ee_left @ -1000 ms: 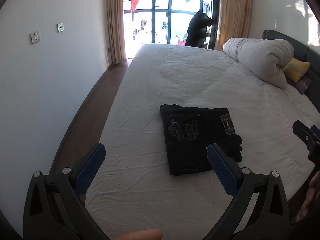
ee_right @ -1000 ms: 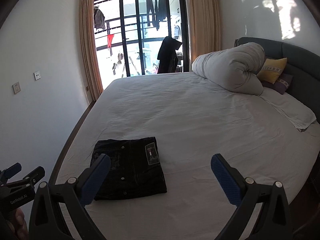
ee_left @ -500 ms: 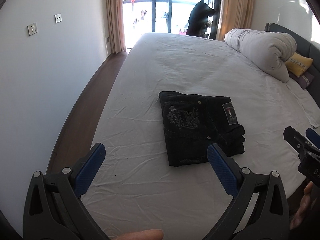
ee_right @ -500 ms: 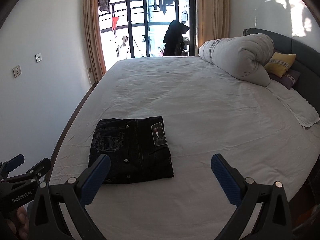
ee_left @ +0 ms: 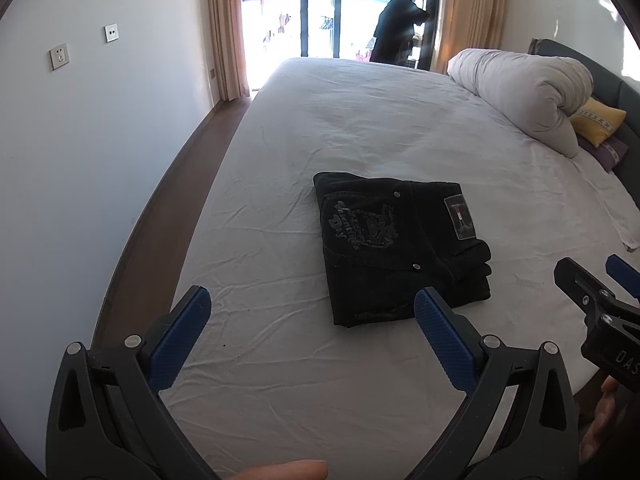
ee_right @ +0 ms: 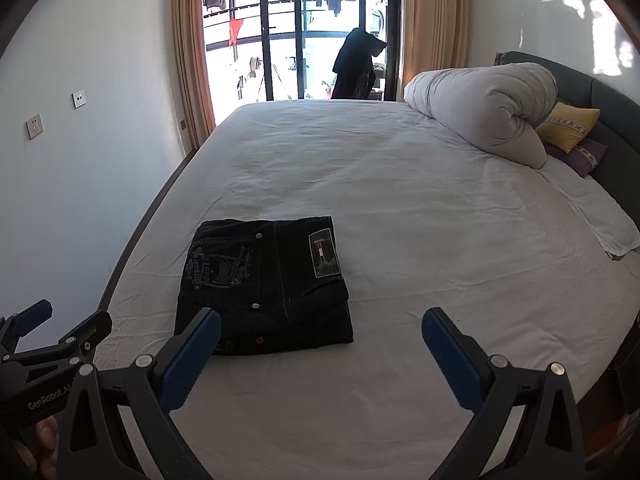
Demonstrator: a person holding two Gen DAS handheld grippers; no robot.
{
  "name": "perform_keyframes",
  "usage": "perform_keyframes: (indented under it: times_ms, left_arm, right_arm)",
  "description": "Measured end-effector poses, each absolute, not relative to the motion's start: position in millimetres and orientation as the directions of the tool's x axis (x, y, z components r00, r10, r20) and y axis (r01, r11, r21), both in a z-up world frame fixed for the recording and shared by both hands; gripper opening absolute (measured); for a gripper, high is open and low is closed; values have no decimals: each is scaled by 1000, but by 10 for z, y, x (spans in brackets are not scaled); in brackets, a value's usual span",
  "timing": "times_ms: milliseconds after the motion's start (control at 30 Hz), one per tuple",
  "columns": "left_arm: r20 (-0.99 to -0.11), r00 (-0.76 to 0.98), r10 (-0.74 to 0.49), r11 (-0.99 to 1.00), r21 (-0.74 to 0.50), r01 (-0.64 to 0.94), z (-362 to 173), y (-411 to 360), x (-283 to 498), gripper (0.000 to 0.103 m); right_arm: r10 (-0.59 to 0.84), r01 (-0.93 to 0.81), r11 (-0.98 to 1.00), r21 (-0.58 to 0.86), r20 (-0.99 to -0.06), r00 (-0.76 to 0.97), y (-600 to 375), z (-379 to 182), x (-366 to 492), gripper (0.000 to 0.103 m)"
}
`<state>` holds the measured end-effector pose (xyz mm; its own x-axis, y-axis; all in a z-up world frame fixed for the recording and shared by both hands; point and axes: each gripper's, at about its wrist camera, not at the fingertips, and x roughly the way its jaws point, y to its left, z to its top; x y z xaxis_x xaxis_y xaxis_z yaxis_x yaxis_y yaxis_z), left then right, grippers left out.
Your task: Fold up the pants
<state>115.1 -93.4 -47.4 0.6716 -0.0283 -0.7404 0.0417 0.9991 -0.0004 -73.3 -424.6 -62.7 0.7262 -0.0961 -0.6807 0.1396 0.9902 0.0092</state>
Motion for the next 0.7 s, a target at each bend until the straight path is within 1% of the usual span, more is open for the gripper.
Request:
perform_keyframes:
  times_ms: [700]
  left_arm:
    - [-751, 660, -25, 999, 0, 38, -519, -954, 1161, 103]
  right_arm:
    - [-89, 130, 992, 4, -706, 702, -4229, -715, -687, 103]
